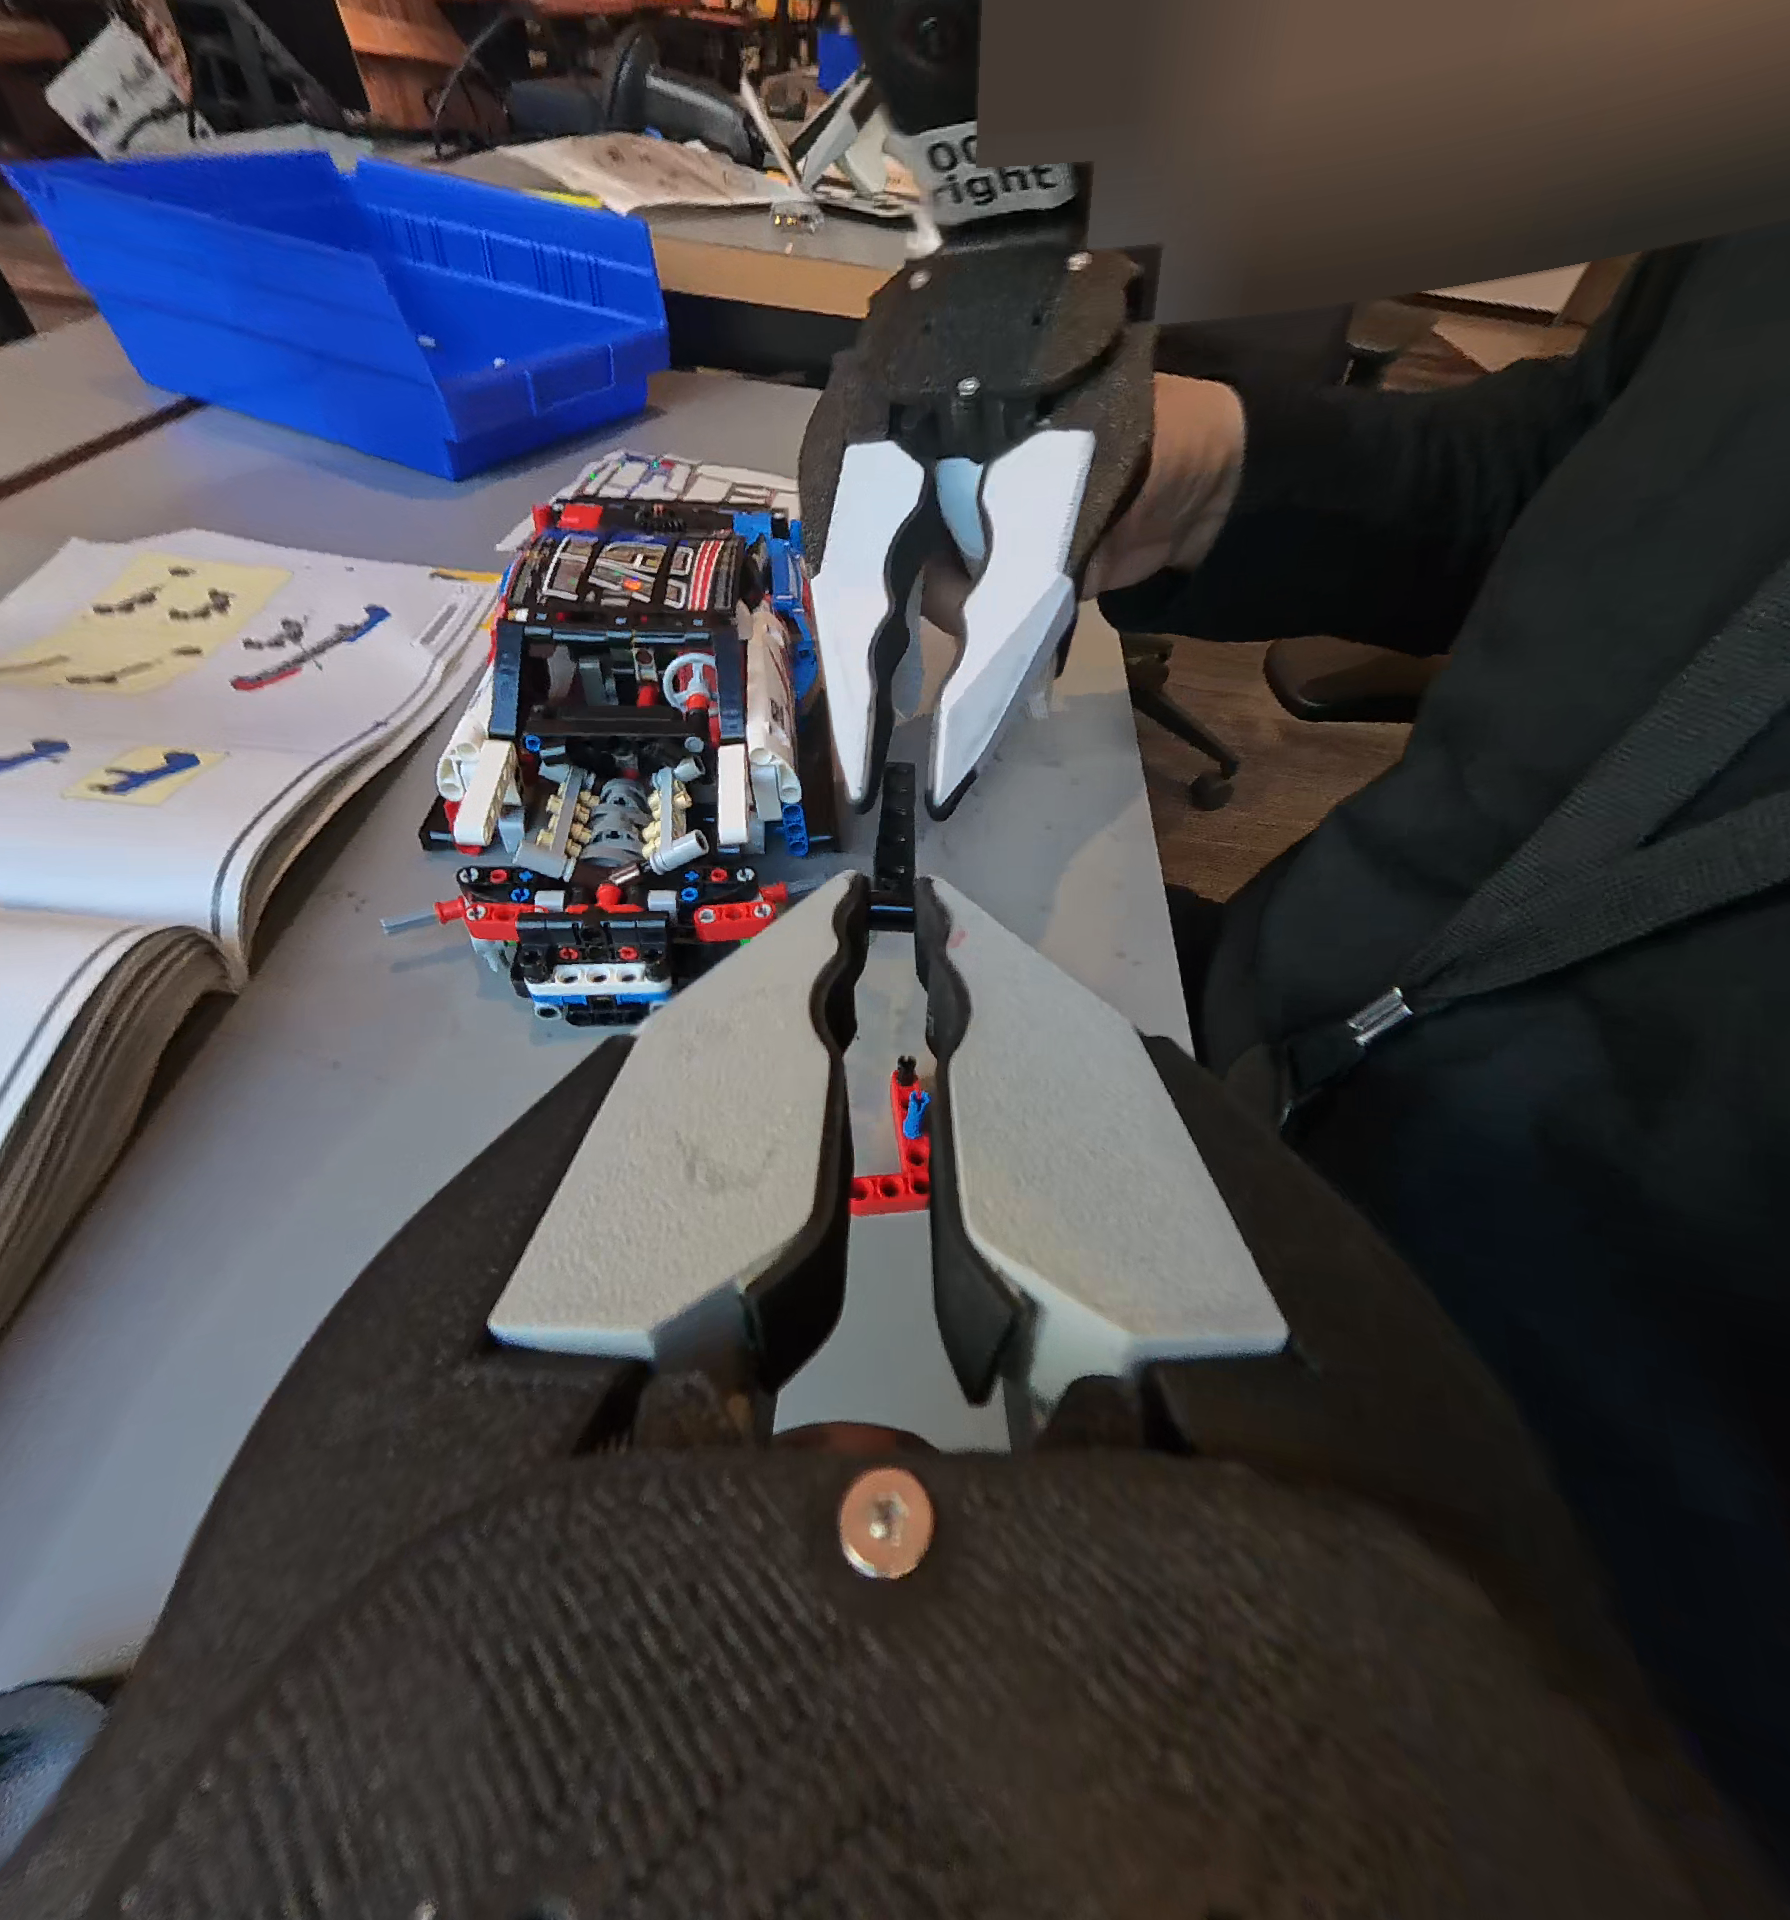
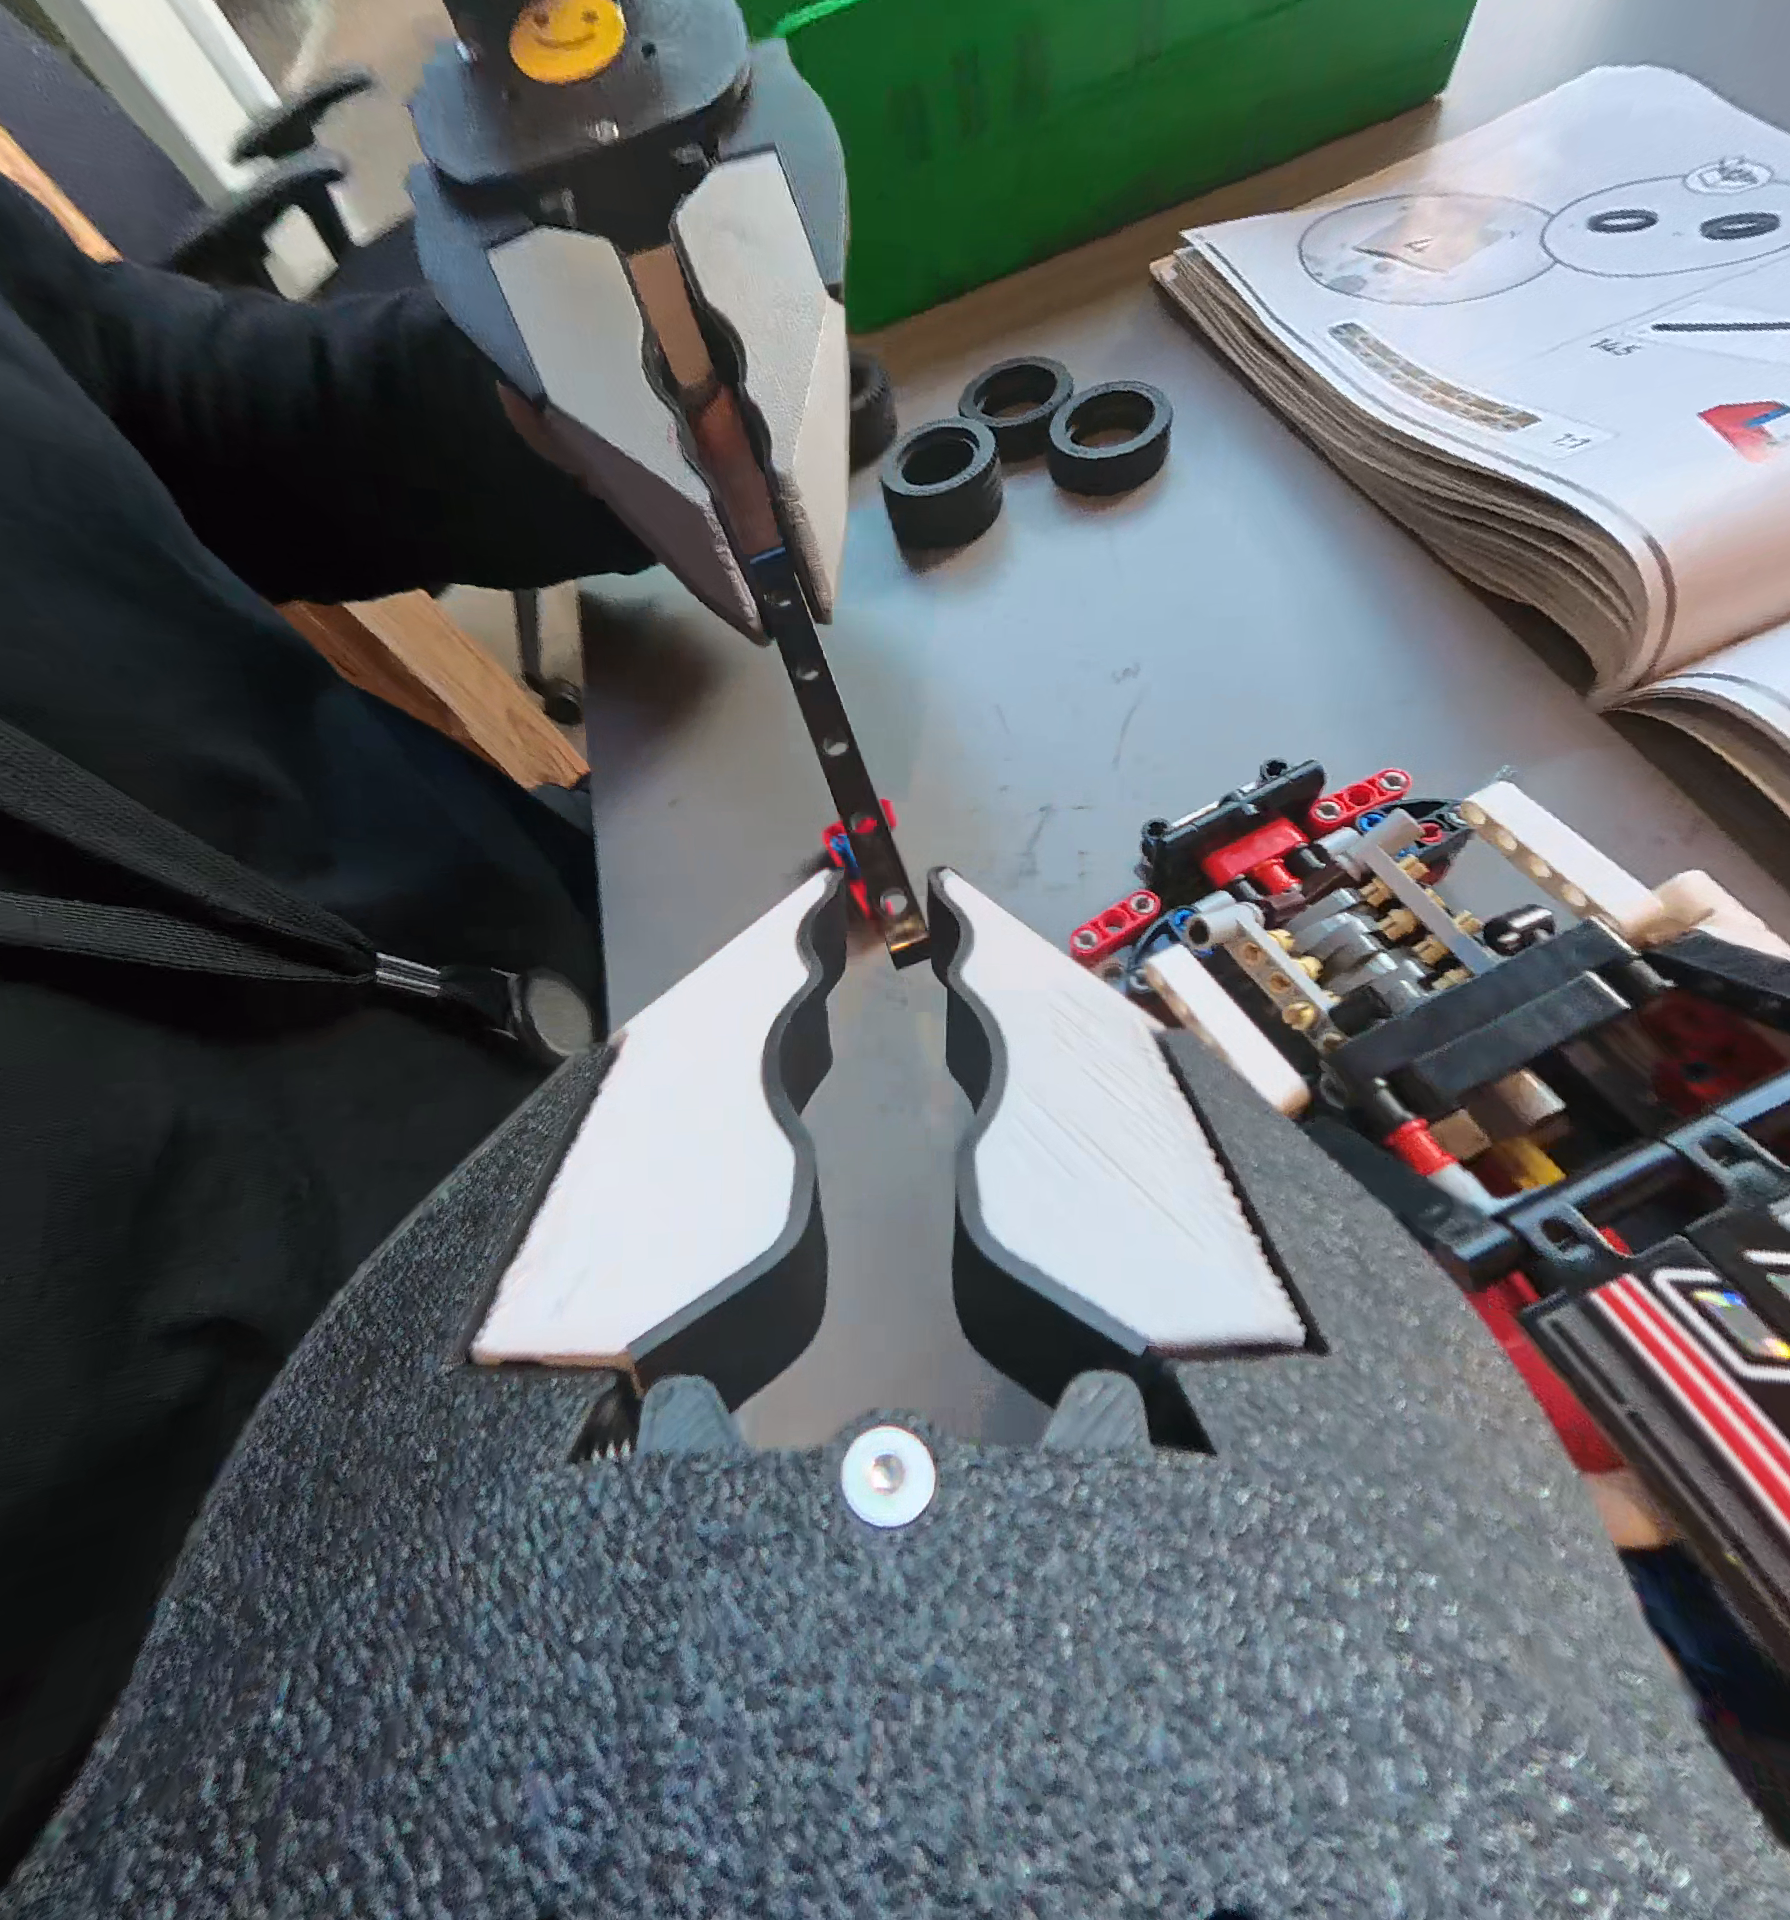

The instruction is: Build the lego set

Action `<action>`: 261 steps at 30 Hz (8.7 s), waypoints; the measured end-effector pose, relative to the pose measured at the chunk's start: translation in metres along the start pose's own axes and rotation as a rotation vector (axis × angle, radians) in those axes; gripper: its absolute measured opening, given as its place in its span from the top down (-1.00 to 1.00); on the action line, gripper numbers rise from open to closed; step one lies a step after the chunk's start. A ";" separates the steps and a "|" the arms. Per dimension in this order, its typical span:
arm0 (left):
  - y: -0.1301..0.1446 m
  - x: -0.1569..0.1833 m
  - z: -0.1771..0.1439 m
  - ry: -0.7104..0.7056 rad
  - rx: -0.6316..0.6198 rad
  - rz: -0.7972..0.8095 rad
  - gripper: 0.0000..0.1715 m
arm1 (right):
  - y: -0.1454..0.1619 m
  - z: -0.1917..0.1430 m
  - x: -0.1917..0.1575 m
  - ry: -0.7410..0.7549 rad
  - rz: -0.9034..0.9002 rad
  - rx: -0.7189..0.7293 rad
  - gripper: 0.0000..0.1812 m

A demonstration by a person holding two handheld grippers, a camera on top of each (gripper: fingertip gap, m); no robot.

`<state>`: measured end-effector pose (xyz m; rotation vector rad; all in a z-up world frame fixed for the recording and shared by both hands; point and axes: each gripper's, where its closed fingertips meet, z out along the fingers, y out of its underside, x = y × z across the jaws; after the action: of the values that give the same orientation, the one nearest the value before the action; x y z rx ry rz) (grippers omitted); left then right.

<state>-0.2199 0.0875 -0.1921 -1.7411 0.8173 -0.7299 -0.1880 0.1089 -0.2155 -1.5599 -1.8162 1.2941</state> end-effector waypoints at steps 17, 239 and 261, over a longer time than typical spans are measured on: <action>-0.010 0.036 -0.007 0.020 -0.010 0.499 0.93 | -0.014 -0.003 -0.044 -0.327 0.000 0.001 0.89; 0.092 0.024 0.012 -0.006 -0.450 0.054 0.95 | 0.031 0.059 -0.027 -0.026 -0.462 -0.389 0.92; 0.092 0.022 0.014 0.002 -0.448 0.093 0.95 | 0.030 0.058 -0.022 -0.023 -0.530 -0.412 0.92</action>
<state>-0.2126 0.0558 -0.2819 -2.0791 1.1182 -0.5094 -0.2116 0.0653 -0.2636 -1.1106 -2.4027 0.7256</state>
